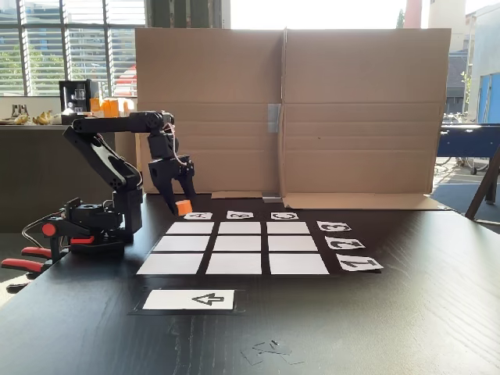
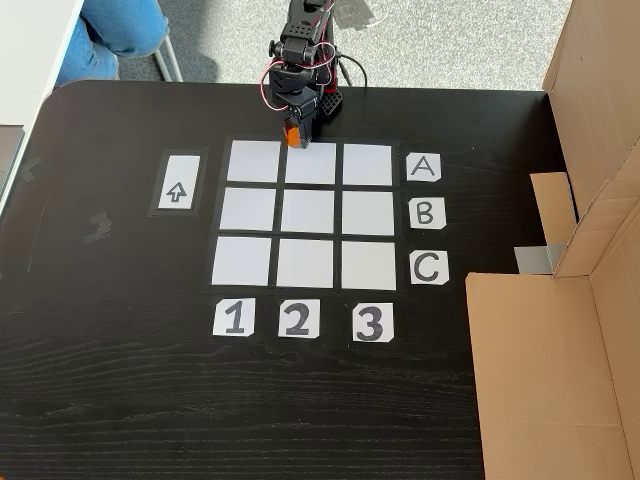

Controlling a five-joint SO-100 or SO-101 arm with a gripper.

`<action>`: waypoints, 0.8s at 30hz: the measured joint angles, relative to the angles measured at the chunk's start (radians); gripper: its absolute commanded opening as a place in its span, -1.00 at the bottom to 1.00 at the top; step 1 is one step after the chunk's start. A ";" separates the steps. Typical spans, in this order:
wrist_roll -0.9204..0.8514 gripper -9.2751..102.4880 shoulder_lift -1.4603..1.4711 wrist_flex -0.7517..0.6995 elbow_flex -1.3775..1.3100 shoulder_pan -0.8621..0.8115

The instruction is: Pick up the round, orange token and place it in the grid on square A2.

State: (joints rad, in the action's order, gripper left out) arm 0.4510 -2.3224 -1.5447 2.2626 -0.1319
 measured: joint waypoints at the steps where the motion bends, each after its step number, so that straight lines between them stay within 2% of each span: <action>1: 0.000 -0.85 0.002 0.005 0.000 0.002; 12: -0.021 -0.85 0.064 0.117 0.098 0.063; 24: -0.031 -0.85 0.210 0.333 0.256 0.106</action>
State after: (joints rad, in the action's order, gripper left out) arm 0.4203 -2.1123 -1.2118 2.5188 -0.0261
